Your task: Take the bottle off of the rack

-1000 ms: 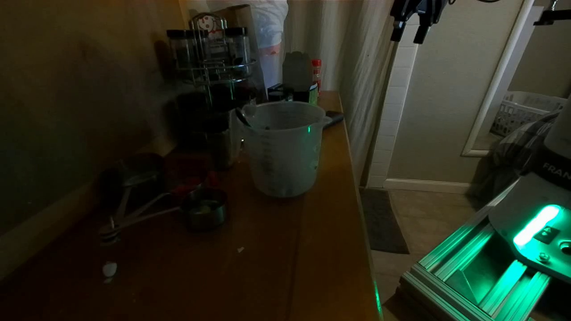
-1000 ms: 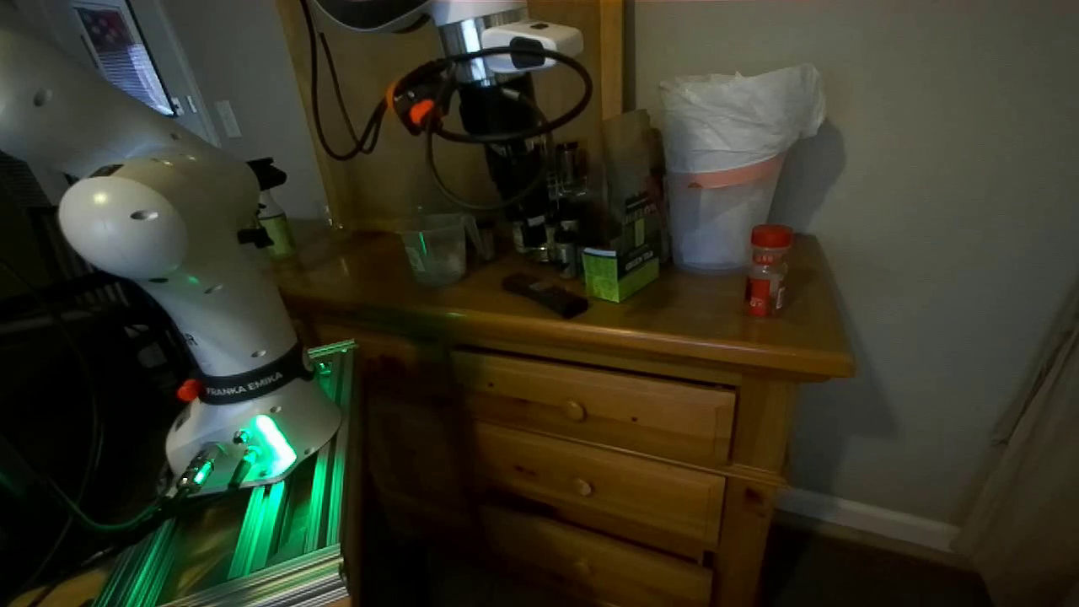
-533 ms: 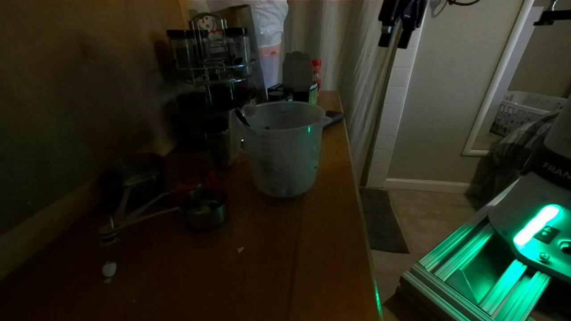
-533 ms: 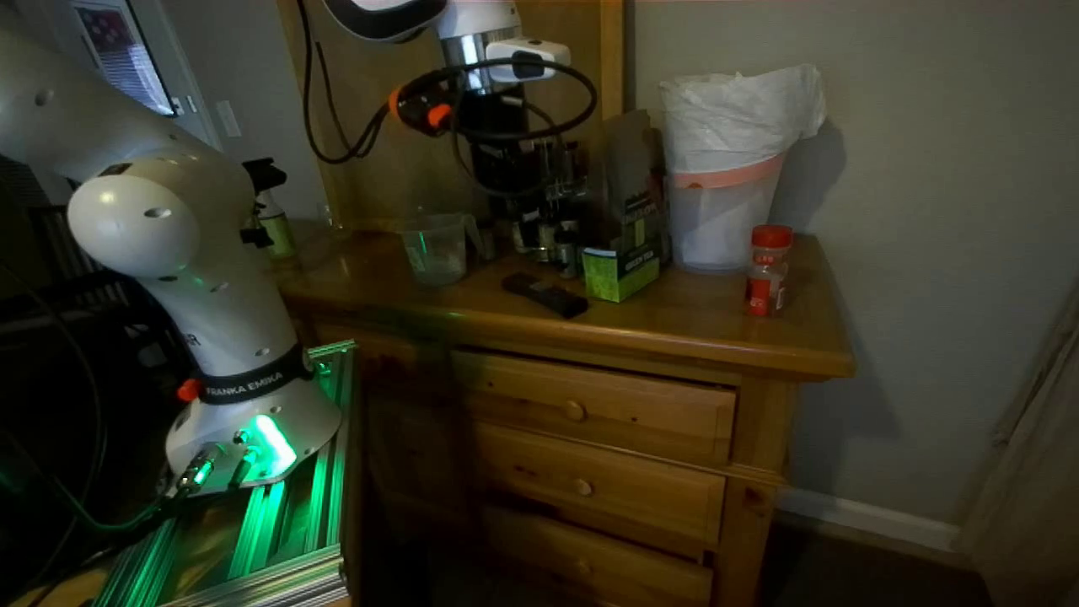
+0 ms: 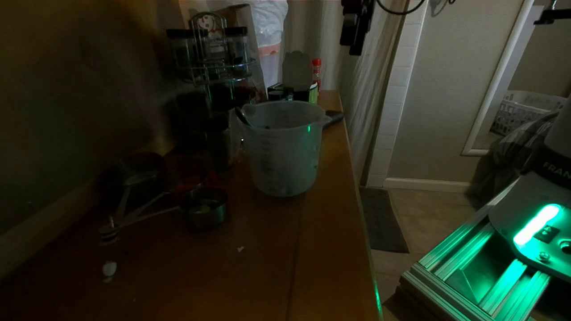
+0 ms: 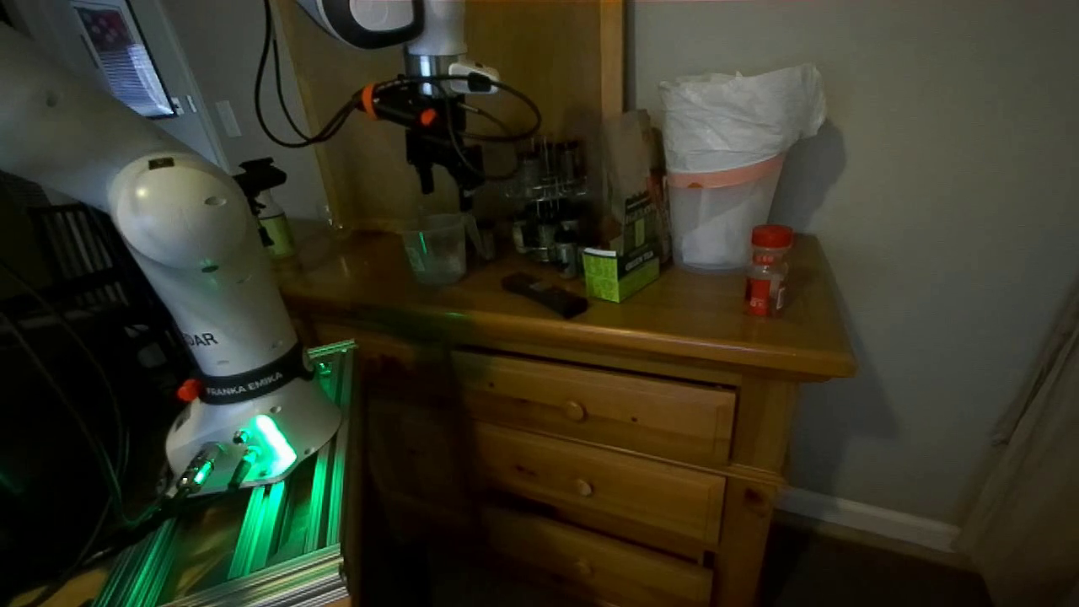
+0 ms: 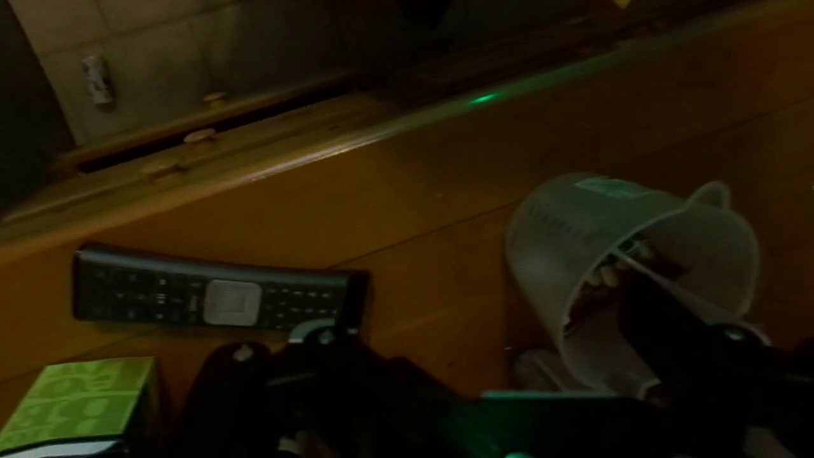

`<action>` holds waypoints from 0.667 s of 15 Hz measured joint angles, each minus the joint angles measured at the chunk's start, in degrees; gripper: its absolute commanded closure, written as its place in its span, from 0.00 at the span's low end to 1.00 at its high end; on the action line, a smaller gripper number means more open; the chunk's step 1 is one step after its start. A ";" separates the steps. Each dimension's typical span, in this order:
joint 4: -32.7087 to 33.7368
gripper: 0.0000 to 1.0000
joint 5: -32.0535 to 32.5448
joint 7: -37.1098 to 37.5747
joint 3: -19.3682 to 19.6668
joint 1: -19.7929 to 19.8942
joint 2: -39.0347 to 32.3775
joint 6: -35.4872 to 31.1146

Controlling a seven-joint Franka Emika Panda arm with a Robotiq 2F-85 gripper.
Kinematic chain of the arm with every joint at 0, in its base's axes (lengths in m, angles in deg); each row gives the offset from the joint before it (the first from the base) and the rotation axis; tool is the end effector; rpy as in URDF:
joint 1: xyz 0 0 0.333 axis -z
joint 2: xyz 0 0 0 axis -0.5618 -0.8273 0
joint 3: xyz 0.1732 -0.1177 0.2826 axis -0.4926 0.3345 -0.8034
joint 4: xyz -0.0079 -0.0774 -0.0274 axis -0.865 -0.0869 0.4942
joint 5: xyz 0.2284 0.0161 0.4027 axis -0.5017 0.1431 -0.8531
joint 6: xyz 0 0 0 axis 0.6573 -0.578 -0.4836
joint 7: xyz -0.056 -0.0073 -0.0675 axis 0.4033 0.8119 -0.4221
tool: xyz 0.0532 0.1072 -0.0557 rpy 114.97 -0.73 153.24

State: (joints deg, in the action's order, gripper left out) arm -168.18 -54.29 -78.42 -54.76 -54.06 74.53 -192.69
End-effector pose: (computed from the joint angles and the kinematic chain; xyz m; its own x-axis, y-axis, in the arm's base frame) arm 0.3507 0.1369 0.3830 0.8484 0.5262 0.0576 0.5255 -0.8241 -0.2116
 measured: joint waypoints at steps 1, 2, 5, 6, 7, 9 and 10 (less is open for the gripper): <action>0.08 0.00 -0.31 -0.29 -0.03 -0.70 0.52 0.41; 0.09 0.00 -0.37 -0.74 0.00 -0.75 0.83 0.63; 0.07 0.00 -0.39 -1.30 -0.07 -0.56 0.90 0.50; -0.01 0.00 -0.46 -1.32 -0.49 -0.63 0.75 -1.11; -0.06 0.00 -0.51 -1.32 -1.23 -0.74 0.56 -4.07; 0.16 0.00 -0.48 -1.31 -3.59 -0.92 -0.10 -11.87; 0.51 0.00 -0.33 -1.31 -4.86 -1.12 -0.65 -15.84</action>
State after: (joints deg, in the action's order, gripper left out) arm -167.67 -54.62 -79.74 -59.62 -55.19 73.87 -208.52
